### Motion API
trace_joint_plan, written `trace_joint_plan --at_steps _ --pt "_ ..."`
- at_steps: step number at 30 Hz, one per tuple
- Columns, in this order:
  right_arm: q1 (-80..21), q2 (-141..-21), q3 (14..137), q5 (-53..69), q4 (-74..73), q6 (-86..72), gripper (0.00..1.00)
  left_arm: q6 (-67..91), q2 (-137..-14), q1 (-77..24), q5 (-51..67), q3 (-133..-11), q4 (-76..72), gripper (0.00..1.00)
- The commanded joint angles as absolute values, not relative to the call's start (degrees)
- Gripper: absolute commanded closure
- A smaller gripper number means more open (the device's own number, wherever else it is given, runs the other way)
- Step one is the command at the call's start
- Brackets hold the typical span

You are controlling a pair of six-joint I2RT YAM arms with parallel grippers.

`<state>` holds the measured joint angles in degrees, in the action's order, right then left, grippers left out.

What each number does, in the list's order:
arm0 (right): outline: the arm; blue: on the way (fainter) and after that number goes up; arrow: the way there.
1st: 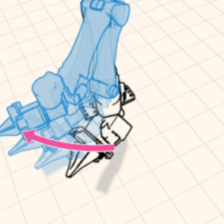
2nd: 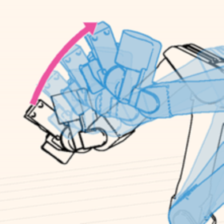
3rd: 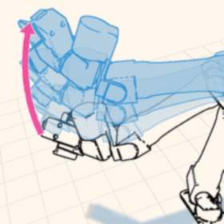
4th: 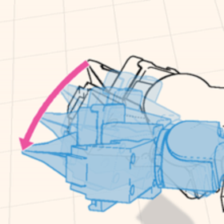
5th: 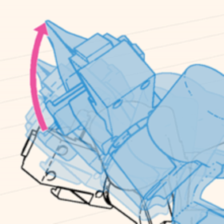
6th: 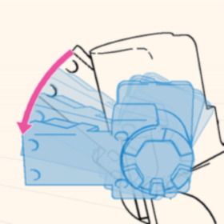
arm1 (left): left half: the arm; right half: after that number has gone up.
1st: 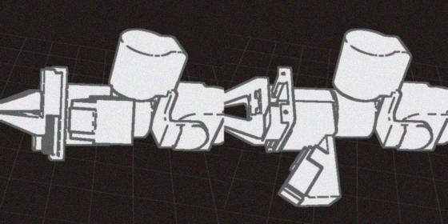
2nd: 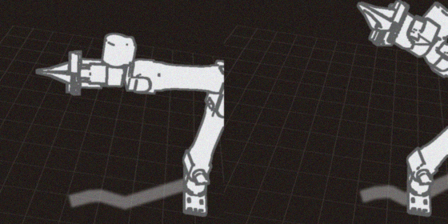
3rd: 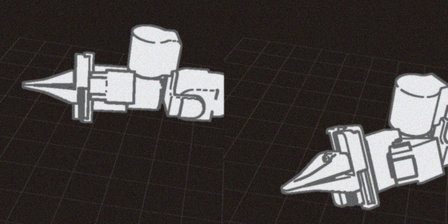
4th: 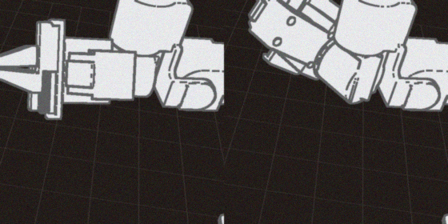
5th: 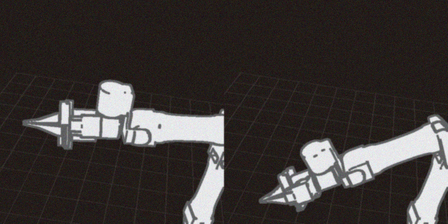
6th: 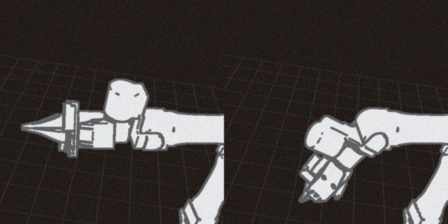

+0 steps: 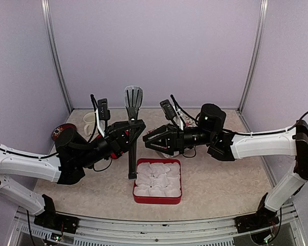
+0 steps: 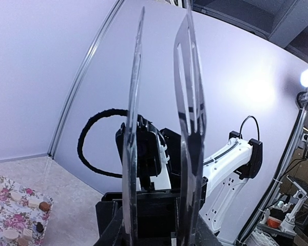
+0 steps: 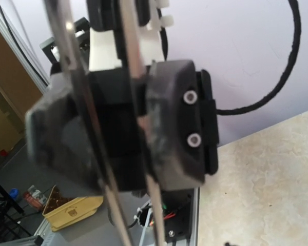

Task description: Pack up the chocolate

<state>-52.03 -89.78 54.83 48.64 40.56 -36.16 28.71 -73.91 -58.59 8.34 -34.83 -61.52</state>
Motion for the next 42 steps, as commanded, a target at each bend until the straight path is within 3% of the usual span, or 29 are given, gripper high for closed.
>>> trace_joint_plan --at_steps 1,12,23,27,32,36,39,42 --pt "-52.66 -91.80 56.64 49.20 41.55 -36.18 0.42 28.91 -74.11 -58.89 8.37 -34.52 -64.69 0.69" --pt "-53.95 -95.88 58.59 51.07 43.12 -35.66 0.20 27.90 -72.22 -58.40 7.66 -35.21 -61.49 0.69" --pt "-56.78 -100.96 66.15 51.96 34.59 -28.27 0.26 25.08 -70.13 -58.45 5.50 -34.95 -56.90 0.69" --pt "-57.32 -102.92 66.86 51.33 35.47 -27.07 0.34 23.99 -69.64 -58.44 5.07 -35.11 -56.05 0.69" --pt "-57.30 -103.22 64.11 50.99 42.56 -29.60 0.59 23.36 -68.39 -58.45 3.42 -34.01 -56.64 0.69" --pt "-57.04 -101.76 61.98 51.06 45.23 -31.02 0.72 23.29 -67.20 -58.40 2.77 -33.11 -56.56 0.66" --pt "-56.44 -100.20 60.47 51.32 45.28 -31.44 0.81 22.77 -65.81 -58.36 2.58 -33.01 -53.27 0.54" --pt "-55.87 -98.40 59.40 52.11 44.92 -31.66 0.84 22.22 -63.90 -57.98 3.02 -33.22 -48.05 0.33"
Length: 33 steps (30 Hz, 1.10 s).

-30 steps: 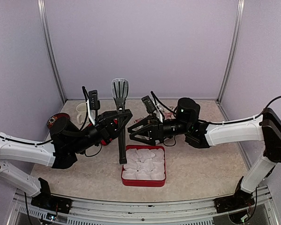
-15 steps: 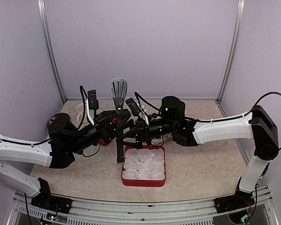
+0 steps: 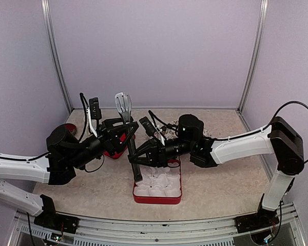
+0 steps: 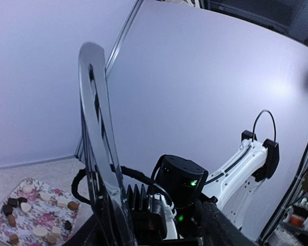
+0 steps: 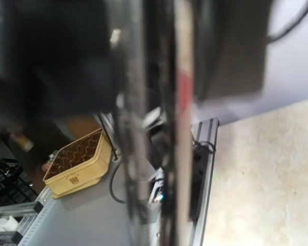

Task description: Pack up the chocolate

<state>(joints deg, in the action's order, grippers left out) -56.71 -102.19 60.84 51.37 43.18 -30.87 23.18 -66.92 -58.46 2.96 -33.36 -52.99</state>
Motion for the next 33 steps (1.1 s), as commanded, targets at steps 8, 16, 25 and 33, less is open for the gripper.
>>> trace_joint_plan --at_steps 8,16,25,33 --pt "-55.63 -94.04 60.19 50.80 34.11 -26.82 0.86 27.07 -60.87 -56.01 4.44 -32.90 -35.46 0.05" --pt "-55.57 -94.14 63.49 52.68 25.78 -23.06 0.86 28.30 -63.23 -55.99 11.97 -34.25 -33.76 0.30" --pt "-55.46 -94.16 64.27 54.39 22.03 -21.87 0.86 29.07 -65.22 -55.96 15.05 -34.67 -37.43 0.71" --pt "-55.14 -94.07 59.66 53.31 34.71 -29.49 0.39 31.35 -64.15 -57.03 9.96 -30.79 -47.97 0.73"
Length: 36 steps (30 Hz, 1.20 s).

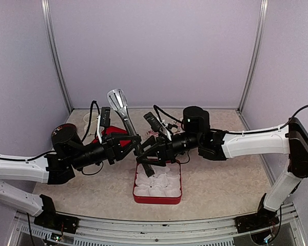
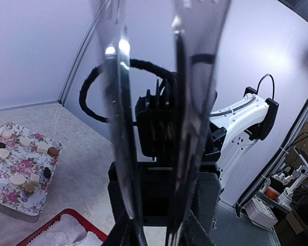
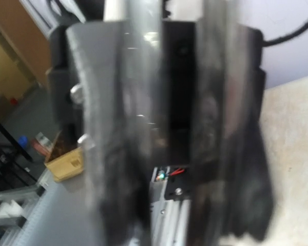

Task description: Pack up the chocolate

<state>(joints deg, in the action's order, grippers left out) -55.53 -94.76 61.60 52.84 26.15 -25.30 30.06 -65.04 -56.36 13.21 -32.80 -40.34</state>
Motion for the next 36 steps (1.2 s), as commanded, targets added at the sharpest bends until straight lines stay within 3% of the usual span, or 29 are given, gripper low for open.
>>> trace_joint_plan --at_steps 1,4,10,19,33,36 --pt "-55.11 -94.45 59.58 52.82 35.95 -30.26 0.36 31.42 -64.36 -57.30 9.58 -30.45 -48.89 0.72" --pt "-55.14 -95.88 60.28 52.84 39.39 -32.26 0.42 31.33 -65.38 -58.27 8.24 -29.93 -50.99 0.72" --pt "-55.11 -99.78 62.32 53.19 44.05 -36.27 0.38 29.84 -66.03 -59.70 5.03 -28.36 -55.31 0.71" --pt "-55.12 -101.87 62.96 53.24 48.14 -38.36 0.44 29.41 -67.41 -60.11 3.35 -27.49 -57.96 0.71" --pt "-54.88 -101.47 62.06 52.66 50.47 -40.66 0.72 28.39 -67.81 -60.73 2.08 -26.36 -60.18 0.70" --pt "-54.31 -100.19 60.97 52.05 48.65 -39.92 0.78 28.24 -66.95 -60.73 1.20 -25.72 -59.86 0.59"
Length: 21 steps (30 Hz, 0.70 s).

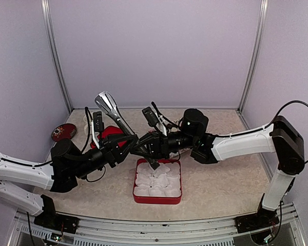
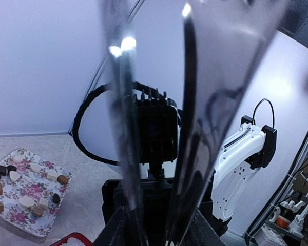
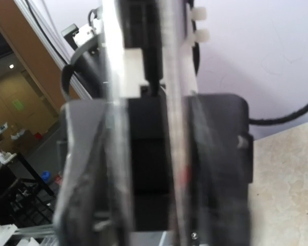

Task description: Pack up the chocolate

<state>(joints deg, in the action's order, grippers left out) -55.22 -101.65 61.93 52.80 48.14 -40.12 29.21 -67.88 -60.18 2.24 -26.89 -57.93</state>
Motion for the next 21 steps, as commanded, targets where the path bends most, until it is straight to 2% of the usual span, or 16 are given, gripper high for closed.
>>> trace_joint_plan --at_steps 1,4,7,10,13,21 --pt "-53.92 -99.55 60.70 51.88 47.62 -39.42 0.80 28.21 -66.49 -60.73 1.15 -25.67 -59.19 0.49" --pt "-52.57 -97.36 59.93 51.08 42.46 -37.36 0.82 28.01 -65.38 -60.69 0.86 -25.71 -56.16 0.21" --pt "-50.35 -94.06 59.81 48.60 30.87 -32.14 0.81 27.89 -63.08 -60.49 0.12 -25.54 -51.66 0.07" --pt "-48.23 -90.17 60.96 41.53 14.31 -22.73 0.80 27.73 -59.89 -60.06 -2.54 -24.79 -46.37 0.02" --pt "-46.09 -87.48 62.92 34.16 0.00 -15.64 0.78 28.31 -56.47 -58.52 -3.77 -23.61 -42.46 0.01" --pt "-42.57 -83.50 65.38 15.51 -22.03 -6.09 0.69 30.35 -50.08 -50.30 -1.52 -21.42 -36.72 0.01"
